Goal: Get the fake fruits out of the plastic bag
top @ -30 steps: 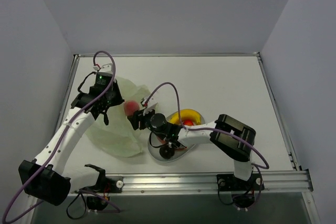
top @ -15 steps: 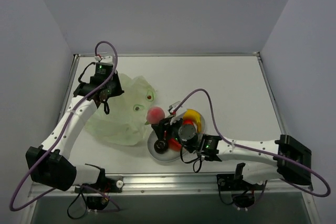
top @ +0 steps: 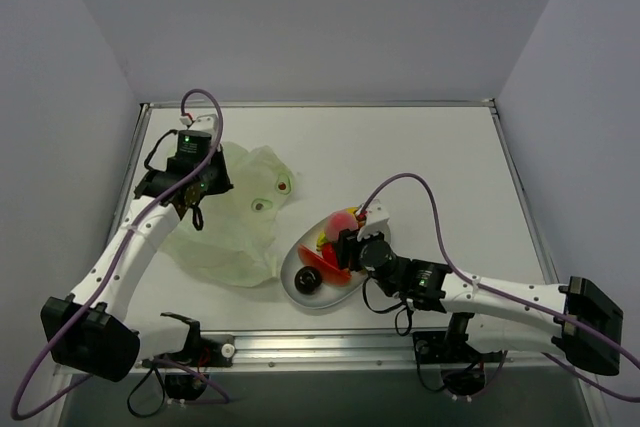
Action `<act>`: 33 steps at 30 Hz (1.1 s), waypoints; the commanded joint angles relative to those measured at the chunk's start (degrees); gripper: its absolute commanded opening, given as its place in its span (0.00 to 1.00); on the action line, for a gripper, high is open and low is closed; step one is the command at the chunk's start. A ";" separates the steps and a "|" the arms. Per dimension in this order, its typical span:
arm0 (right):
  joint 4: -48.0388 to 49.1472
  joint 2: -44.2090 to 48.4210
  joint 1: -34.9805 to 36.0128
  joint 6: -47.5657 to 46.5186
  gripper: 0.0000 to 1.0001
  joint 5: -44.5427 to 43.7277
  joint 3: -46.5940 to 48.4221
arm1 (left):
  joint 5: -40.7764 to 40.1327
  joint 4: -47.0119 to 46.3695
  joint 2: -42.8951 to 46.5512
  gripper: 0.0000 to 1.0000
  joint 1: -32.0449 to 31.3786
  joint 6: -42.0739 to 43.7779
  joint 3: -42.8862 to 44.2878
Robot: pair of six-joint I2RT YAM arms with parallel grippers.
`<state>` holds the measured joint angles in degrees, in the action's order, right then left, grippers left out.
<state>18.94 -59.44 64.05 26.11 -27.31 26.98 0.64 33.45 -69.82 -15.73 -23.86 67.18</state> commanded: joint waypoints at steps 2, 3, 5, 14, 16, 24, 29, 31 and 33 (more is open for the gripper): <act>-1.36 -2.43 -0.42 1.58 0.37 -2.05 1.14 | -0.12 0.12 0.74 0.02 0.26 1.53 -0.29; -1.45 -2.78 -0.42 2.10 0.37 -1.78 1.06 | -0.12 0.12 0.65 0.02 0.26 1.62 -0.38; -1.89 -2.17 -0.33 2.98 0.37 -1.87 0.27 | -0.03 -0.05 0.39 0.02 0.35 1.71 -0.64; -2.85 -2.87 -0.42 5.01 0.43 -2.57 -1.58 | 0.15 -0.93 0.74 0.05 0.26 1.80 -1.61; -2.77 -4.54 -0.59 4.83 0.45 -3.97 -1.06 | 0.06 -1.02 0.91 0.05 0.26 1.80 -1.87; -2.86 -3.15 -0.60 4.13 0.78 -5.56 0.53 | 0.15 -1.02 0.30 0.06 0.26 2.23 -1.87; -5.31 -0.16 -0.51 4.13 0.93 -2.67 1.23 | 0.58 -1.20 0.21 0.06 0.26 1.97 -1.53; -6.71 1.51 -0.24 3.86 0.97 -1.26 1.84 | 1.02 -1.28 0.04 0.06 0.26 1.88 -1.17; -7.51 3.79 -0.07 3.69 1.00 -0.38 2.72 | 1.46 -1.55 -0.23 0.06 0.26 1.62 -0.56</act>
<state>13.52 -58.85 63.75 29.98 -28.47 26.50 1.13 33.47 -70.04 -15.73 -22.63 64.77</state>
